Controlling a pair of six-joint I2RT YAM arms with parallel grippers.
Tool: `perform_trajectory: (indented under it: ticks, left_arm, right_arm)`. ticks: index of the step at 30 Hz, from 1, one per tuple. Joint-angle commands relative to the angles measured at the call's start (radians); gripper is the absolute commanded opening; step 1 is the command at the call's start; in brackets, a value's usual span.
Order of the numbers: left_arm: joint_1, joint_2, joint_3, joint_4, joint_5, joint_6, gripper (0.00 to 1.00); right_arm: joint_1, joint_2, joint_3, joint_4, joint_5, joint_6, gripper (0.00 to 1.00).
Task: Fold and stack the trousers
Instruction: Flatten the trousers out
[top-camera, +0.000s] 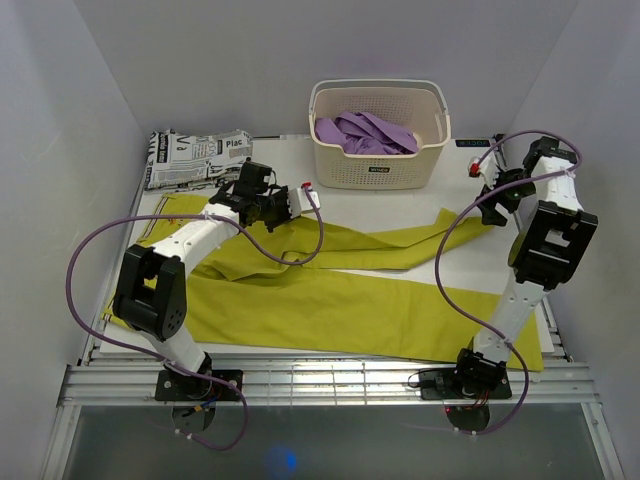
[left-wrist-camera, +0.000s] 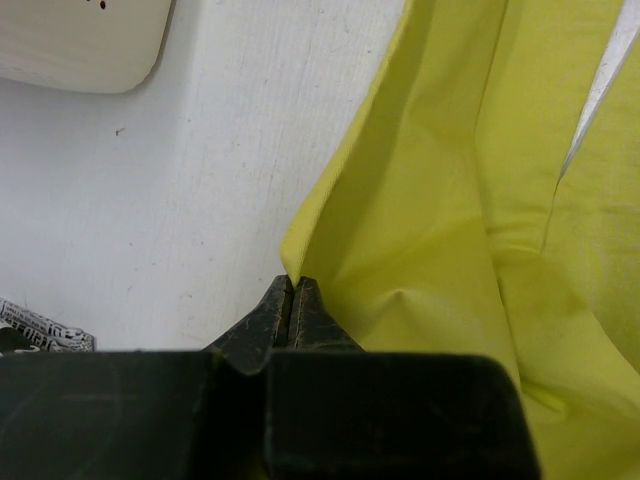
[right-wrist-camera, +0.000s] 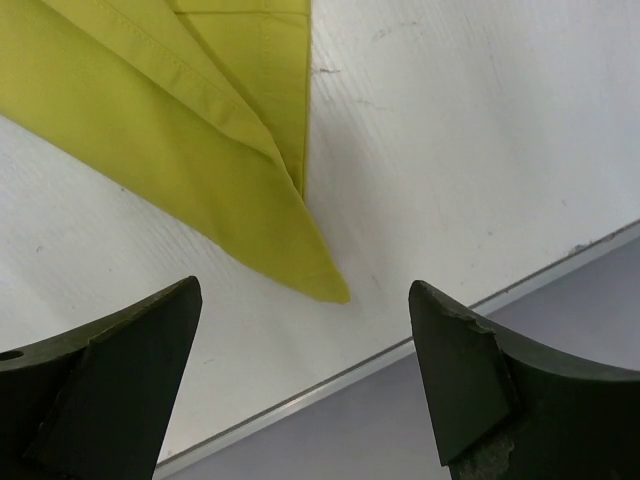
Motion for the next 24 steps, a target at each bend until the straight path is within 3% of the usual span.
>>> perform_trajectory:
  ticks: [1, 11, 14, 15, 16, 18, 19, 24]
  left_arm:
    - [-0.001, -0.018, 0.0, 0.019, 0.005, 0.013, 0.0]
    - [-0.001, -0.009, 0.025, 0.008, 0.013, -0.026, 0.0]
    - [-0.001, -0.004, 0.028, 0.011, 0.005, -0.03, 0.0]
    - [-0.001, -0.003, 0.029, 0.015, 0.004, -0.033, 0.0]
    - [-0.001, -0.003, 0.032, 0.016, -0.002, -0.045, 0.0]
    - [-0.001, -0.003, 0.034, 0.019, -0.006, -0.056, 0.0]
    - [-0.001, -0.006, 0.031, 0.024, -0.01, -0.07, 0.0]
    - [0.008, -0.036, 0.008, 0.083, -0.042, -0.127, 0.0]
  right_arm:
    - [0.023, 0.026, 0.003, 0.006, -0.01, -0.022, 0.89]
    - [0.063, 0.166, 0.071, 0.048, 0.092, -0.034, 0.91]
    - [0.063, 0.181, 0.075, 0.051, 0.11, -0.045, 0.71]
    - [0.063, 0.178, 0.076, 0.047, 0.113, -0.044, 0.57]
    - [0.062, 0.173, 0.081, 0.04, 0.112, -0.044, 0.5]
    - [0.062, 0.149, 0.085, -0.001, 0.112, -0.051, 0.13]
    - [0.06, 0.134, 0.079, -0.007, 0.11, -0.05, 0.08]
    - [0.042, -0.014, 0.058, -0.097, 0.096, -0.083, 0.08]
